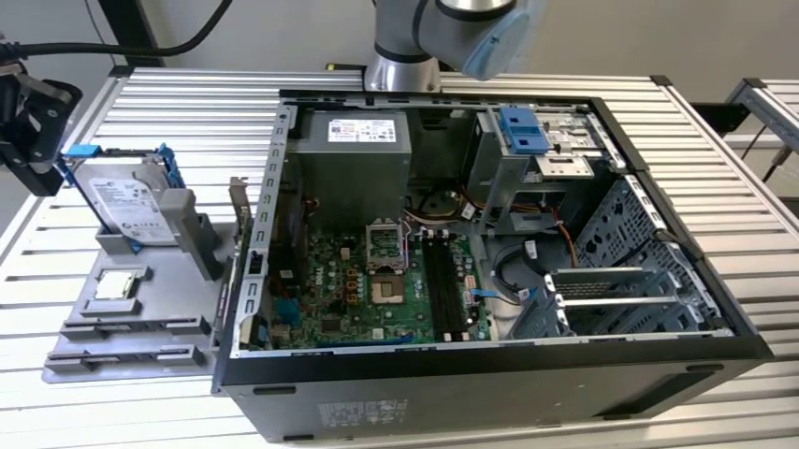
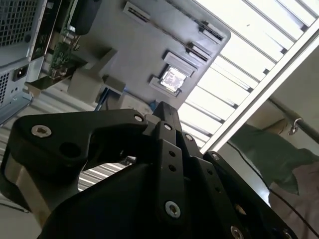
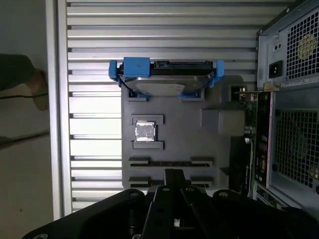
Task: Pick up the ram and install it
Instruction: 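Reach for the ram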
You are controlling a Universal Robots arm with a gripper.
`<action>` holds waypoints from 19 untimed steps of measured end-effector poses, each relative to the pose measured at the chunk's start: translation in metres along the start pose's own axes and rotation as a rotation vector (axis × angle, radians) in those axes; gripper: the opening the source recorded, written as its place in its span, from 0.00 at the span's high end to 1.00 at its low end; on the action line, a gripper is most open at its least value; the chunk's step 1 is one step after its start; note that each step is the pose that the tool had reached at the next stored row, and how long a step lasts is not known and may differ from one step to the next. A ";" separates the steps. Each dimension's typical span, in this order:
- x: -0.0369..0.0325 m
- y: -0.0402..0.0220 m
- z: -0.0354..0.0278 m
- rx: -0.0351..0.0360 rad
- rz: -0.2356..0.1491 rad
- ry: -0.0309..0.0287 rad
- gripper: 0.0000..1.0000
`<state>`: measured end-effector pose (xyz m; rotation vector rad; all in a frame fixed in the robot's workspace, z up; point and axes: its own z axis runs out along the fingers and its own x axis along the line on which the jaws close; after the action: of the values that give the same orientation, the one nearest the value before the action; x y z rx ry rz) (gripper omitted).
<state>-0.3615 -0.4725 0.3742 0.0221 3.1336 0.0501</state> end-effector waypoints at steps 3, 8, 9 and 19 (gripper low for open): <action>-0.0009 -0.0056 0.0004 -0.0001 -0.004 0.0002 1.00; -0.0020 -0.0152 0.0012 -0.0001 -0.010 0.0005 1.00; -0.0023 -0.0172 0.0014 -0.0001 -0.011 0.0005 1.00; -0.0037 -0.0335 0.0024 -0.0002 -0.020 0.0008 1.00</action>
<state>-0.3583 -0.5060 0.3707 -0.0087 3.1341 0.0502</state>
